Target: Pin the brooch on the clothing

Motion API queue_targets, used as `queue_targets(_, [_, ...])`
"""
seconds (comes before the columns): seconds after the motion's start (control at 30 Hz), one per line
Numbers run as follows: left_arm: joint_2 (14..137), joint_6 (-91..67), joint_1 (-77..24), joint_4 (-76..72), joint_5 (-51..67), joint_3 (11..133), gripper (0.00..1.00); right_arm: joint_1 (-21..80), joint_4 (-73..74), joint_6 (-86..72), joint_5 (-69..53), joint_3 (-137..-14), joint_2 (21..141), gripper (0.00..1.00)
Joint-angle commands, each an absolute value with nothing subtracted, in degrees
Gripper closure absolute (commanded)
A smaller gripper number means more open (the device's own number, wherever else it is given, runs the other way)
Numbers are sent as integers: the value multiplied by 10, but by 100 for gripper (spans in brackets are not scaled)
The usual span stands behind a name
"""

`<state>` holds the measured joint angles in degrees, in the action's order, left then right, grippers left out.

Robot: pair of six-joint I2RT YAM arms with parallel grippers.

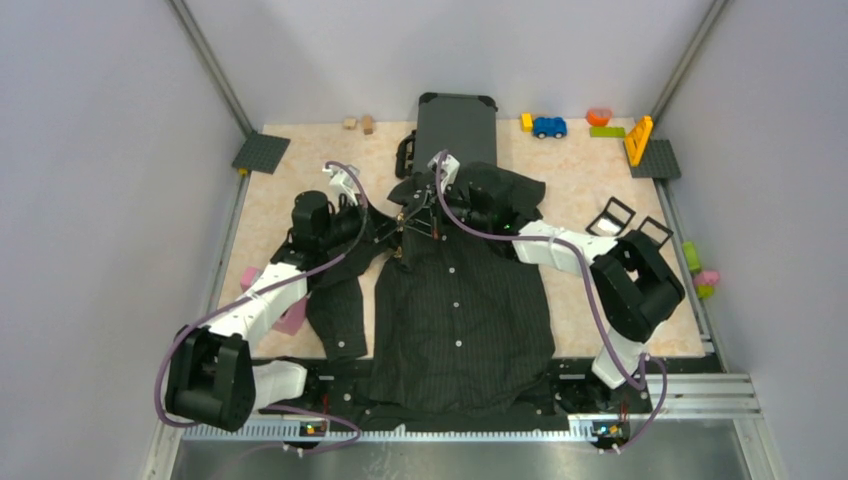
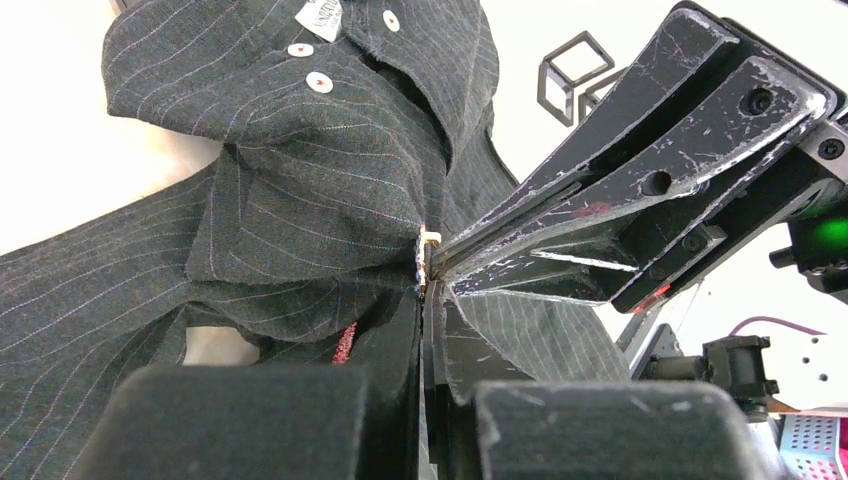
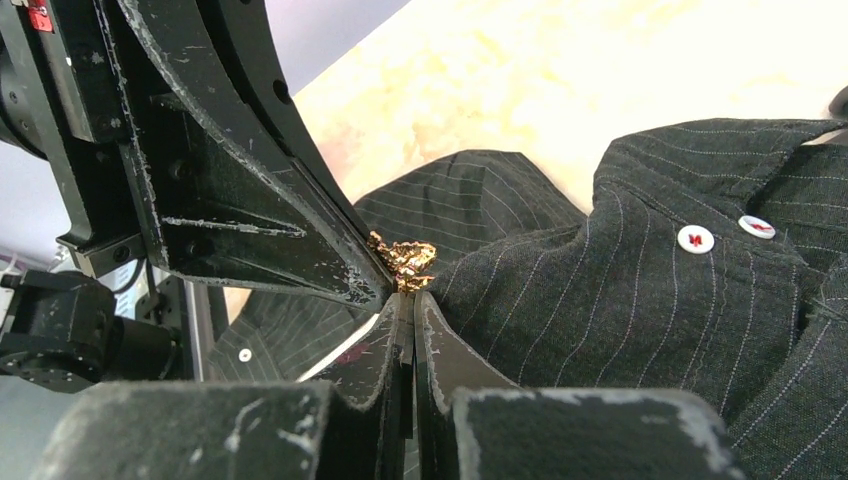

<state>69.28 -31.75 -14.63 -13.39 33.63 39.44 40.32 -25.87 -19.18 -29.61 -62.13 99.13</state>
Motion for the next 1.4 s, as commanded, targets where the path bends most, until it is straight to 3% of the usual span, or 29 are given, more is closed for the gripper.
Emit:
queue_targets(0.0, [690, -290, -155, -147, 422, 427, 100, 419, -248, -166, -294, -659, 1002, 100])
queue_targets(0.7, [661, -238, -165, -152, 523, 417, 100, 419, -142, -156, -297, -731, 1046, 100])
queue_targets(1.37, [645, -194, -189, -111, 512, 422, 100, 387, -74, -174, -368, -805, 1095, 100])
